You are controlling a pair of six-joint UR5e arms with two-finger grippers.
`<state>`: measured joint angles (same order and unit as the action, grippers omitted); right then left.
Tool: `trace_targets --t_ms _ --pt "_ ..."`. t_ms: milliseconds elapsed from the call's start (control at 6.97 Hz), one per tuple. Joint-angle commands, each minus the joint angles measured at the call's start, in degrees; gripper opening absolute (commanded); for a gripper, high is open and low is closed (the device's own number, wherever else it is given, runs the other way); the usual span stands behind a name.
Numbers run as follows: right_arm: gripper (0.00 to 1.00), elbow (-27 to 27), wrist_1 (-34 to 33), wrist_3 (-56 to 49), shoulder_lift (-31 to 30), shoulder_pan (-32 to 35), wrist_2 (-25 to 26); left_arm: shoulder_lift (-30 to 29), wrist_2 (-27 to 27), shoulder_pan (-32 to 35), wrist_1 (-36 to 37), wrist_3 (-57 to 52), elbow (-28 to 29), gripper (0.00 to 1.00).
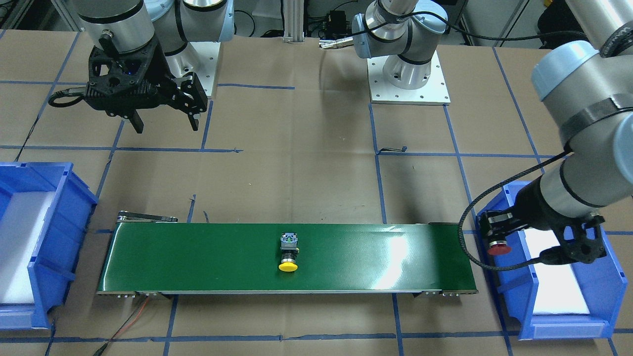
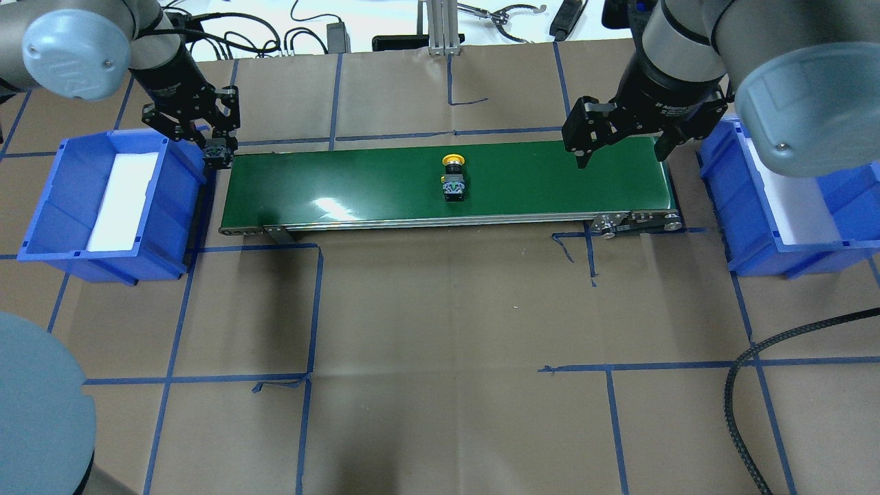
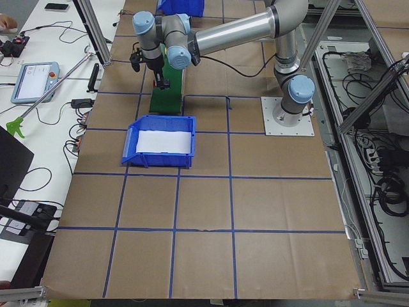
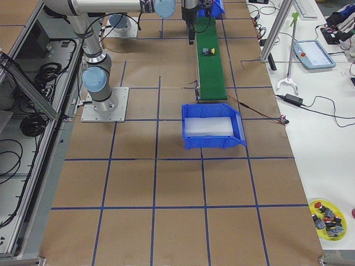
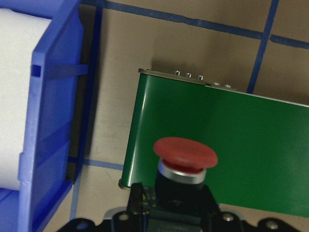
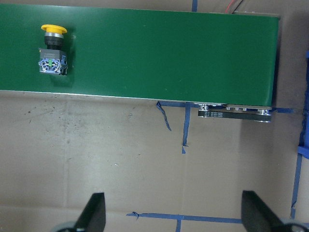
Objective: Transport two buttons from left to right
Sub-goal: 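Carry the red button with the left gripper onto the conveyor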
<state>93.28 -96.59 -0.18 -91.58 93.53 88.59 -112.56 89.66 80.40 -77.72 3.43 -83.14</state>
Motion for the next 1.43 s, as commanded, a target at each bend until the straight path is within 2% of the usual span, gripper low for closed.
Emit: trace_targets --t_ms 0,287,430,574,717,861,1291 --pt "1.00 -0.03 0.00 0.00 0.00 -0.10 -0.09 -0.29 0.16 1.69 14.53 2.28 -8.49 0.10" --pt "1.00 0.06 -0.17 0.00 0.09 -0.10 0.00 -0.99 0.08 1.78 22.57 3.60 -14.56 0.10" --pt "1.00 0.06 -0.18 0.00 0.52 -0.10 0.00 -0.99 0.08 1.78 23.74 3.69 -16.16 0.12" --pt "1.00 -0.03 -0.09 0.00 1.66 -0.10 -0.09 -0.99 0.08 1.78 24.28 3.60 -16.61 0.22" --pt "1.00 -0.29 -0.35 0.09 2.02 -0.10 -0.18 -0.99 0.08 1.78 24.37 3.69 -16.44 0.84" --pt "1.00 -0.12 -1.74 0.09 2.02 -0.28 -0.18 -0.99 -0.10 1.70 24.02 3.69 -15.22 1.00" --pt "1.00 -0.03 -2.20 0.26 2.20 -0.37 -0.26 1.36 -0.19 1.78 20.79 3.43 -13.37 1.00"
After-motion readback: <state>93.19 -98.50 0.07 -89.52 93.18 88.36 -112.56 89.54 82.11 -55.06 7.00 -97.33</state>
